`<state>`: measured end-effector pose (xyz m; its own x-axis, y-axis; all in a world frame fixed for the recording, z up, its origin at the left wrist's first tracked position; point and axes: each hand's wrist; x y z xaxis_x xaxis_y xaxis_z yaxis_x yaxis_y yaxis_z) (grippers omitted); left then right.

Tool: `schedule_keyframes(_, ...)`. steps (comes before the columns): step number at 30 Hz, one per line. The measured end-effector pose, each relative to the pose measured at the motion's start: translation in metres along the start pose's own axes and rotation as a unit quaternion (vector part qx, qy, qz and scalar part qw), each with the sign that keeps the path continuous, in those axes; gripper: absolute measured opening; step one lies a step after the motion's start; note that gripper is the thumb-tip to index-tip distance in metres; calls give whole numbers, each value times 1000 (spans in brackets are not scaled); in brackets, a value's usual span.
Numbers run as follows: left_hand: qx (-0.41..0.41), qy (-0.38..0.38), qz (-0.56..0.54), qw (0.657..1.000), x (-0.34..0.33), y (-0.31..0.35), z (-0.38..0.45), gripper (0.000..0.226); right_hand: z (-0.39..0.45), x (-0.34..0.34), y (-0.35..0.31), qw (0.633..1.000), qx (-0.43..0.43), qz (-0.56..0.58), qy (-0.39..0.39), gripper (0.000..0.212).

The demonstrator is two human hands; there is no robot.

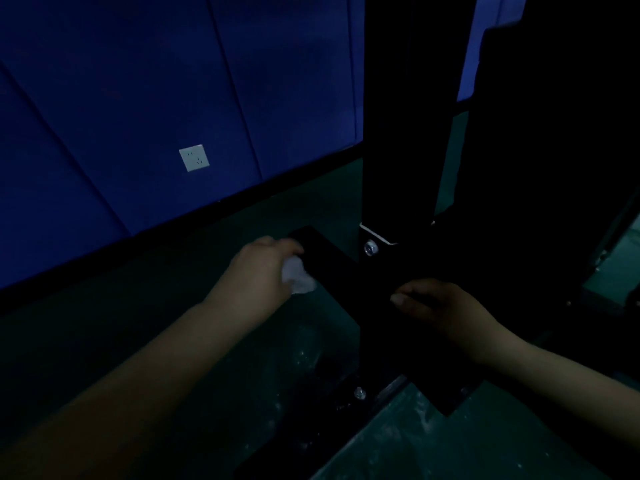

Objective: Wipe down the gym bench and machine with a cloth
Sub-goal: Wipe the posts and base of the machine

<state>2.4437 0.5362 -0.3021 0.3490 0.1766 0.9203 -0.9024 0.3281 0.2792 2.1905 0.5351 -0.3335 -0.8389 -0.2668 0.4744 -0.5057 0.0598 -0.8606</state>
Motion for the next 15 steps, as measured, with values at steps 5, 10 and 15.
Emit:
schedule_keyframes(5, 46, 175, -185, 966, -9, 20, 6, 42, -1, 0, 0, 1000, -14, 11, -10, 15)
schedule_keyframes(10, 92, 280, -324, 899, -21, 25, -2, 35, -2, 1, 1, 999, -23, 28, -11, 13)
schedule_keyframes(15, 22, 248, -367, 896, -18, 37, 5, 31, 1, 1, 3, 999, -19, 32, -9, 15)
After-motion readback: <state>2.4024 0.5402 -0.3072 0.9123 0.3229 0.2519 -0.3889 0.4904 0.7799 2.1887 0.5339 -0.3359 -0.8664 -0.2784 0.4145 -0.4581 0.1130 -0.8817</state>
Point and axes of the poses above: each hand's wrist, its own z-axis towards the middle knuckle, its own x-axis out of the back of the hand, y = z × x, and after that the axes turned 12 degrees about -x, right-handed
